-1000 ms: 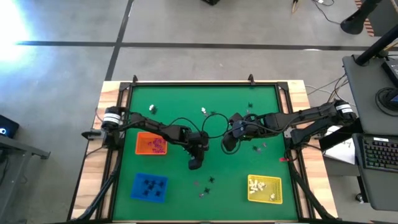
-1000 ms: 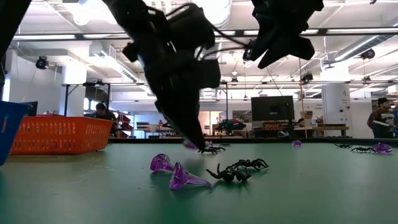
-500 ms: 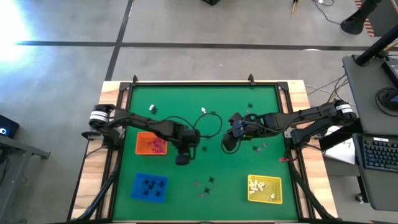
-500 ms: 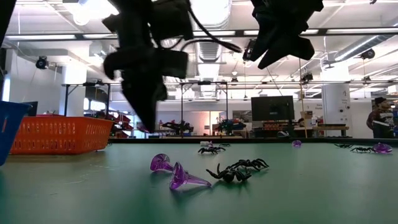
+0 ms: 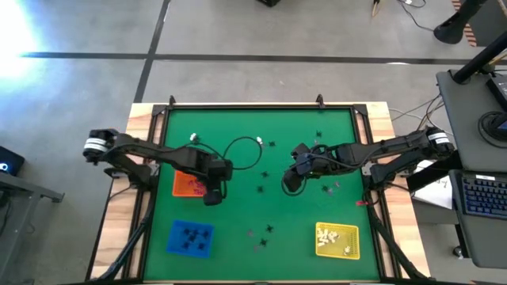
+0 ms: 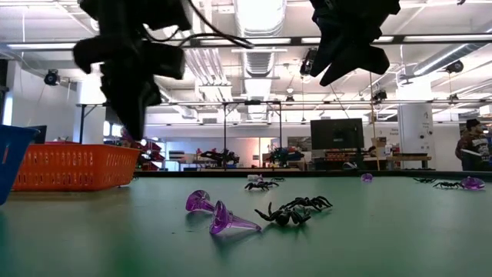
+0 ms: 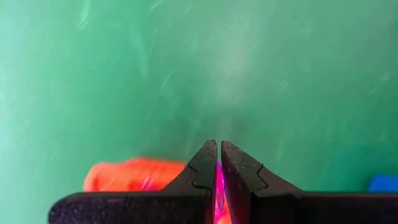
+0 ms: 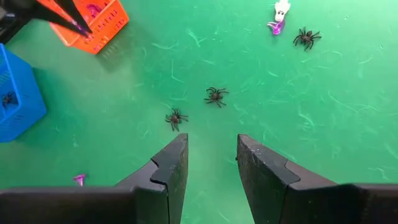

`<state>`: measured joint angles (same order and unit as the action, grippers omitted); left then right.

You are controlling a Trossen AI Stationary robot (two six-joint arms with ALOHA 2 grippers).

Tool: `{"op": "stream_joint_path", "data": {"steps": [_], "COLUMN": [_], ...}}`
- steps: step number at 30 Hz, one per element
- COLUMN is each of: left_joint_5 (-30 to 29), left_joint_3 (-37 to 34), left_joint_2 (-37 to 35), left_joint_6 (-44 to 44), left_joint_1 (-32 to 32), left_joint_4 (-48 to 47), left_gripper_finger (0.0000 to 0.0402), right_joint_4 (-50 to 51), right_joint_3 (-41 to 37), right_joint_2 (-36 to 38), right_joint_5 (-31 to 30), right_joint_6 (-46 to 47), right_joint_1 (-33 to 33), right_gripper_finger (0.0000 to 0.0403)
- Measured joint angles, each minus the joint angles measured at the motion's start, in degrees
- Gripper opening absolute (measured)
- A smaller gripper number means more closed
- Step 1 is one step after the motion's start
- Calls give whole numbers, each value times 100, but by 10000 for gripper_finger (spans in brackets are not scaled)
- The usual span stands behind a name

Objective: Sort Halloween decoration
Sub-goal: Put the violet witch hat toy into the orange bin

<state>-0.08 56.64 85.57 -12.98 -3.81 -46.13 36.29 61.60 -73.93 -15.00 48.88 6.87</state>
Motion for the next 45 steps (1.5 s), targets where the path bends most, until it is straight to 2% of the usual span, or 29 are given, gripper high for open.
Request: {"op": "stream_joint_path", "data": {"steps": [5, 12, 17, 21, 35, 45], "left_joint_5": [-482, -494, -649, -698, -711, -710], "left_joint_3": [-500, -1393, -1745, -1747, -1659, -1628], "left_joint_2": [-626, -1293, -1585, -1674, -1595, -1595], "left_joint_6": [-378, -981, -1198, -1204, -1007, -1005], "left_joint_1": [27, 32, 32, 32, 32, 32], "left_joint_4": [-354, -292, -53, 241, 258, 285], "left_gripper_finger": [0, 0, 0, 0, 2, 49], "right_joint_4": [-6, -11, -16, -20, -25, -15], "right_joint_3": [0, 0, 0, 0, 0, 0], "right_joint_2": [0, 0, 0, 0, 0, 0], "right_joint_5": [2, 2, 2, 2, 2, 2], "right_joint_6": [-2, 0, 16, 18, 18, 11], "right_joint_1": [0, 0, 0, 0, 0, 0], "right_gripper_finger": [128, 128, 128, 128, 128, 128]}}
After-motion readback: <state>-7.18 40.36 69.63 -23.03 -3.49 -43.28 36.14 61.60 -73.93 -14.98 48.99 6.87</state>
